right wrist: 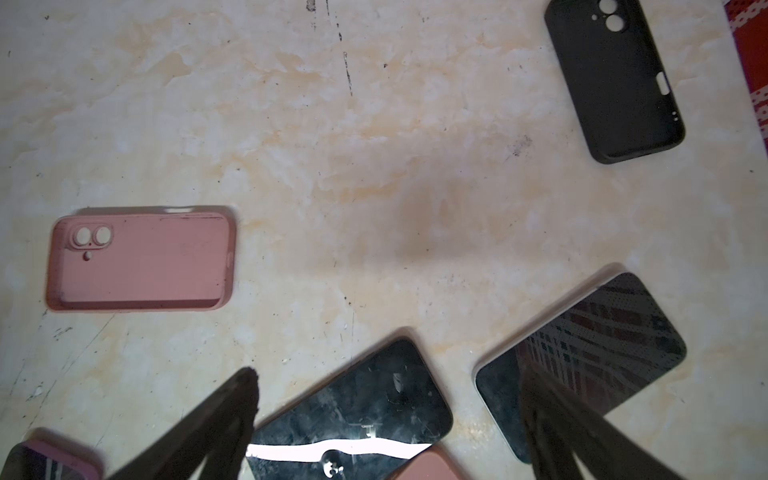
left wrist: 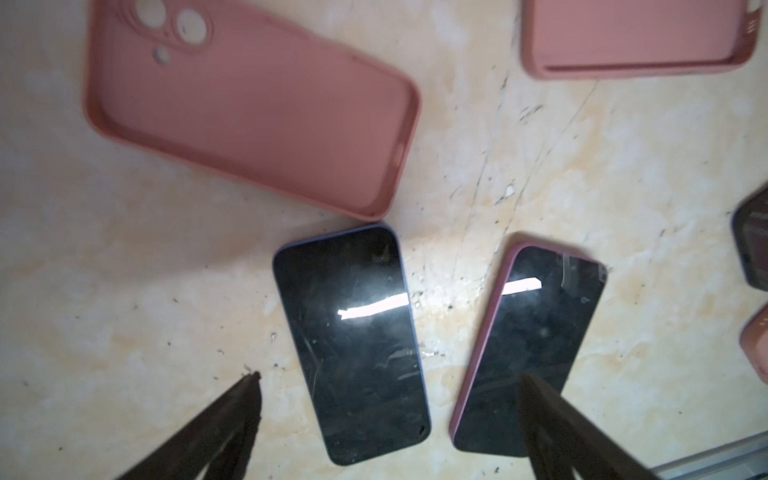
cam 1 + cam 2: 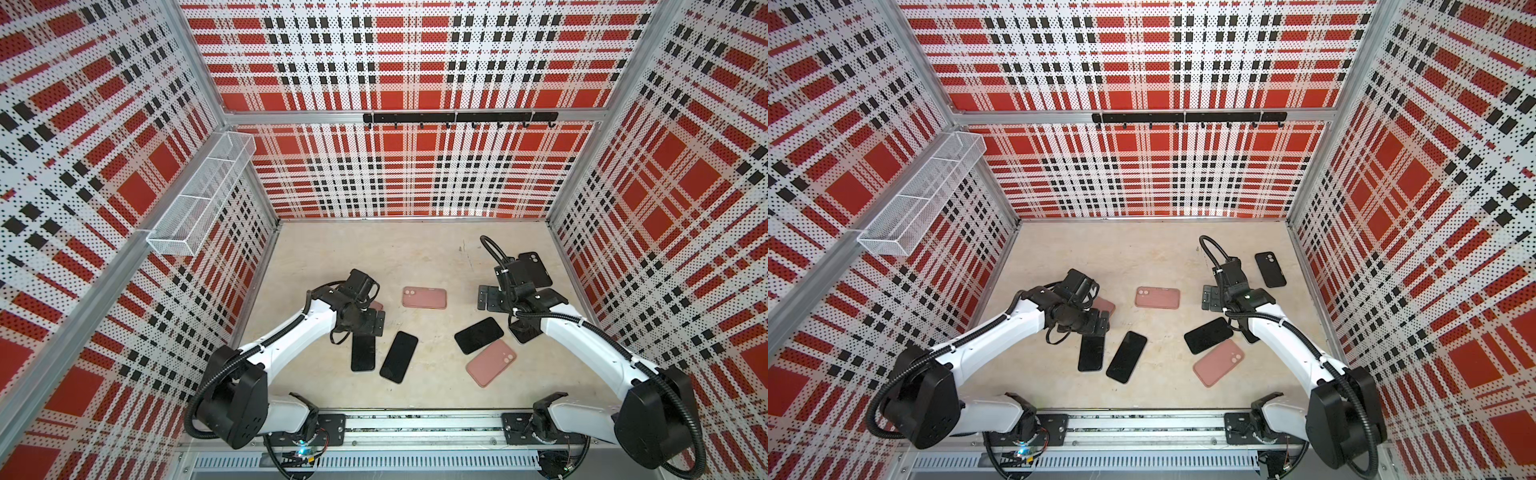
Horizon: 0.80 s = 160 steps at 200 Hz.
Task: Put the phone into the phone case
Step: 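Grasp the blue-framed black phone with the left gripper while the right arm withdraws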
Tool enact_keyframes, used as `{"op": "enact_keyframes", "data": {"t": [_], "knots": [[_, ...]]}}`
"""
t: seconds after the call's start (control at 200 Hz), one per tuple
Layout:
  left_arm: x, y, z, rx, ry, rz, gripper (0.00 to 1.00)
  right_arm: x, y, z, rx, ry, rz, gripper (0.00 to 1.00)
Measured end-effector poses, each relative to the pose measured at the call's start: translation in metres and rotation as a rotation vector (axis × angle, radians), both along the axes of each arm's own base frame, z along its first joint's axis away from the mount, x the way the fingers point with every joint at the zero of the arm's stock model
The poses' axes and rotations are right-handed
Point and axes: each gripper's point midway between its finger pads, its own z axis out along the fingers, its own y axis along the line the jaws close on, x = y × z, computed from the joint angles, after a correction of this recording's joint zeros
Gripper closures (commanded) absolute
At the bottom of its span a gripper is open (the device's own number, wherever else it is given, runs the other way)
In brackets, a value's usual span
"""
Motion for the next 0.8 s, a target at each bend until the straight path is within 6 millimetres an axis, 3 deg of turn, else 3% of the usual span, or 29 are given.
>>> {"op": "enact_keyframes", "data": {"t": [0.175,0.446,0.802], "knots": [[-0.015,0.008,-0.021,0.028,0.071,0.022,0.02,0.000,0.003,-0.001,0.022,0.003,0.001,0.00],[-0.016,0.000,-0.034,0.042,0.101,0.022,0.02,0.003,0.005,0.002,0.034,-0.010,0.004,0.00],[-0.020,0.005,-0.057,0.136,0.163,0.022,0.02,0.006,0.010,-0.002,0.051,-0.016,0.024,0.00]]}}
